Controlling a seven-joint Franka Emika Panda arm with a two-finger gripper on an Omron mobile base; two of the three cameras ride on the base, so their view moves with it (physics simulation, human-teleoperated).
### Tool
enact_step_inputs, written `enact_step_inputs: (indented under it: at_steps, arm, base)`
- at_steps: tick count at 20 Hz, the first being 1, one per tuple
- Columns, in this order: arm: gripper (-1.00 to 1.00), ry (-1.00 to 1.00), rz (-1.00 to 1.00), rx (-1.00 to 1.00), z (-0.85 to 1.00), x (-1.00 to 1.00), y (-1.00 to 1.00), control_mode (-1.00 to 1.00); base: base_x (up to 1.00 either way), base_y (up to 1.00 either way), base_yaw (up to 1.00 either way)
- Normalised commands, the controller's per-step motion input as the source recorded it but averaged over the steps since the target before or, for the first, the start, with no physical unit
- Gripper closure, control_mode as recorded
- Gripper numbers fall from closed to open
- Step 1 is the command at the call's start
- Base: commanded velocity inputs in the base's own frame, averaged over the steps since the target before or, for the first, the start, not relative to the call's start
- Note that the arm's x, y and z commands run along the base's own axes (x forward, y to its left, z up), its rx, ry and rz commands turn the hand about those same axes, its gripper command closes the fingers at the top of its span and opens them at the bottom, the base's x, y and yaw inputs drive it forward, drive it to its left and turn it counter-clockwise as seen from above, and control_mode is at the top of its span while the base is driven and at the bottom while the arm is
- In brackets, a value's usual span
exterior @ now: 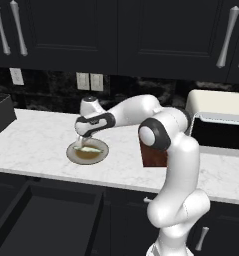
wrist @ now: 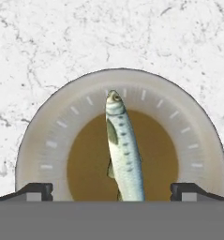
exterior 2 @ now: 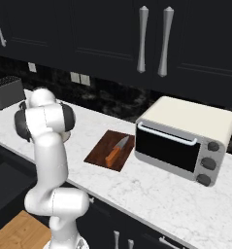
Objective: Pick up the knife from the drawer and place it on the cutting board. Then place the meat from the plate to the cutting board.
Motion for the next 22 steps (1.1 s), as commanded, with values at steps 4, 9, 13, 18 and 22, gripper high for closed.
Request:
enact_step_inputs:
  at_steps: [4, 9, 13, 18, 22]
  arm:
    - [-1.00, 0.02, 0.00, 0.00, -0.22, -0.19, -0.14, -1.00]
    - [-1.00, 0.00, 0.00, -0.03, -0.25, 0.35, 0.19, -1.00]
    - [-1.00, 0.00, 0.00, -0.04, -0.30, 0.02, 0.11, -1.00]
    - [-1.00, 0.00, 0.00, -0.05, -0.35, 0.00, 0.00, -1.00]
    - [-1.00, 0.00, 0.00, 0.00, -0.31, 0.00, 0.00, -1.00]
  base:
    - [0.00, 0.00, 0.00]
    - [0.00, 0.00, 0.00]
    - [0.00, 0.00, 0.00]
    - [0.00, 0.00, 0.00]
    - [0.00, 0.00, 0.00]
